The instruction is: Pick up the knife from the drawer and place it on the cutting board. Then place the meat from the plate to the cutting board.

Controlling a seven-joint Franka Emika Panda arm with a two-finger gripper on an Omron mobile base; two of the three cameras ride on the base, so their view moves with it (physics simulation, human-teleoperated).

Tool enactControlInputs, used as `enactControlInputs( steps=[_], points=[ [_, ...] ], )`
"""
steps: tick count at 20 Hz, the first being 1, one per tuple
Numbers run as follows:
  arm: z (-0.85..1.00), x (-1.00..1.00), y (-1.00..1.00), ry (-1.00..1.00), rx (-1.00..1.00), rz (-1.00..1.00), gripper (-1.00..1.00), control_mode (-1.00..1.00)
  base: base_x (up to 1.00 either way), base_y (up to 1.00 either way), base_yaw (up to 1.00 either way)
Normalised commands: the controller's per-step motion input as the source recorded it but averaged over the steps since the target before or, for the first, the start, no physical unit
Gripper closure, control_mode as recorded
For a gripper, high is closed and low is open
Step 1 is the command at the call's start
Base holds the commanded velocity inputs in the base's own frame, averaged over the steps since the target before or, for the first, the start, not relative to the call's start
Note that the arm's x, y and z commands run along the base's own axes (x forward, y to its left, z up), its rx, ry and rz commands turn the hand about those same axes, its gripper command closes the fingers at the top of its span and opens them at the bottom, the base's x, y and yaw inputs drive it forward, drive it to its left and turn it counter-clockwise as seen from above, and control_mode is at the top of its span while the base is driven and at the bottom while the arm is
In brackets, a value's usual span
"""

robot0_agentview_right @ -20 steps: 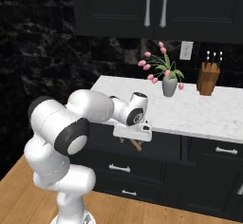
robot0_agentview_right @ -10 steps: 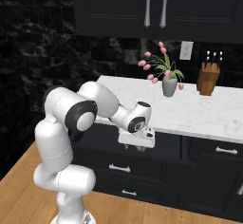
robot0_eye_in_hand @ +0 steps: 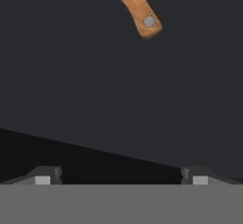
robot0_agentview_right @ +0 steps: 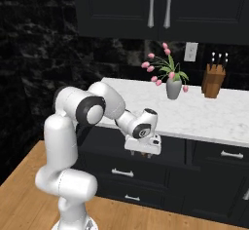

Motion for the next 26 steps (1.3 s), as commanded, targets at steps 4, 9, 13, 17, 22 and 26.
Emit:
enactControlInputs(
  steps=[4, 9, 13, 17, 22, 26],
  points=[
    [-0.28, 0.0, -0.02, 0.0, 0.0, 0.0, -1.0, -1.0, 0.0, 0.0, 0.0],
    [-0.23, 0.0, -0.01, 0.0, 0.0, 0.0, -1.0, -1.0, 0.0, 0.0, 0.0],
    [-0.06, -0.17, 0.0, 0.0, 0.0, 0.0, -1.0, -1.0, 0.0, 0.0, 0.0],
    [0.0, -0.48, 0.0, 0.0, 0.0, 0.0, -1.0, -1.0, 0.0, 0.0, 0.0],
    [0.0, -0.5, 0.0, 0.0, 0.0, 0.0, -1.0, -1.0, 0.0, 0.0, 0.0],
    [0.0, -0.38, 0.0, 0.0, 0.0, 0.0, -1.0, -1.0, 0.0, 0.0, 0.0]
  ],
)
